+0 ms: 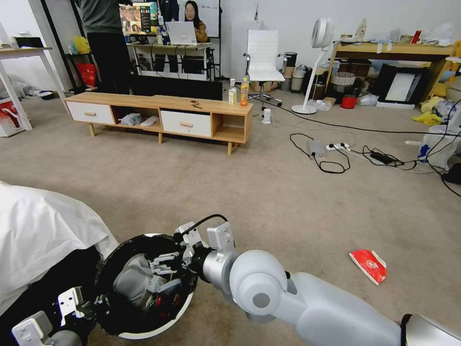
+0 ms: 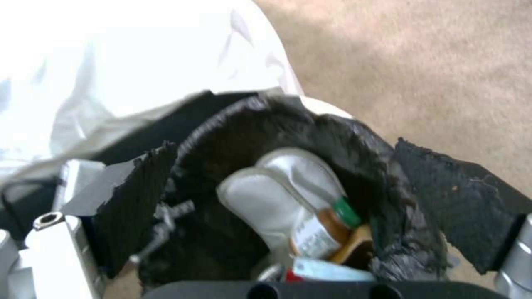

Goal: Pick up the trash bin and place the garbage on the floor into it.

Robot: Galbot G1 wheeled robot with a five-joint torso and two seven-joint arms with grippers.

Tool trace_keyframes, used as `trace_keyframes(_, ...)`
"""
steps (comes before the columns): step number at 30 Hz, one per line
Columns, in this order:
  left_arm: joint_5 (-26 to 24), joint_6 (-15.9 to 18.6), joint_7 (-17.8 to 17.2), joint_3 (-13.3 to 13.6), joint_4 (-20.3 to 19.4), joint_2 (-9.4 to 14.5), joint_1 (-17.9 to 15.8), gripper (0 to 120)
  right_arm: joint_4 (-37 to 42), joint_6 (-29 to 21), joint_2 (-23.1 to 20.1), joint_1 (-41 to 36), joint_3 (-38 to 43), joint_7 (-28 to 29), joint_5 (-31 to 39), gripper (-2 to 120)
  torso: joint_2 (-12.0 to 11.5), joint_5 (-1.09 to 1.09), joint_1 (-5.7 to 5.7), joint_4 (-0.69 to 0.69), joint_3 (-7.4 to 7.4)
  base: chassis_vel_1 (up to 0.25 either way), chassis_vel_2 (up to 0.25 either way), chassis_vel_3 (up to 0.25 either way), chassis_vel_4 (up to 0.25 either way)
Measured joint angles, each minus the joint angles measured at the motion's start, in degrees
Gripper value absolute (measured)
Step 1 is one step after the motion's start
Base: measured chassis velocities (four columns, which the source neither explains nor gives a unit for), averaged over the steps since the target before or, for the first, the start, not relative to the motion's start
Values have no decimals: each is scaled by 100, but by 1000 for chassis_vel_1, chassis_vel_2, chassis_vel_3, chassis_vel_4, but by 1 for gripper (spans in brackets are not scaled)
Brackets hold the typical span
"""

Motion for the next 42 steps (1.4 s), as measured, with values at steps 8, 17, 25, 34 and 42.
trace_keyframes(8, 9, 3, 8, -18, 32, 3, -3, 1, 268, 183, -222, -129, 404, -221, 15, 100, 0, 0, 0, 0, 0, 0, 0, 0, 0)
trace_keyframes(17, 3, 6, 9, -82, 49, 36, -6, 1, 565, 452, -799, -487, 1317, -480, -440, 100, 0, 1, 0, 0, 0, 0, 0, 0, 0)
trace_keyframes(25, -10, 8, 8, -102, 56, 55, 4, 1, 851, 857, -1265, -1180, 2513, -862, -879, 100, 0, 1, 0, -1, 0, 0, 0, 0, 0)
trace_keyframes(34, -5, 8, 8, -116, 70, 58, 18, 1, 862, 1119, -1484, -1656, 3044, -801, -1493, 100, 0, 0, 0, 0, 1, 0, 0, 0, 0)
trace_keyframes(42, 37, 8, 8, -182, 31, 92, 74, 1, 399, 617, -1816, -2156, 3315, -165, -2101, 100, 0, 1, 0, -1, 1, 0, 0, 0, 0)
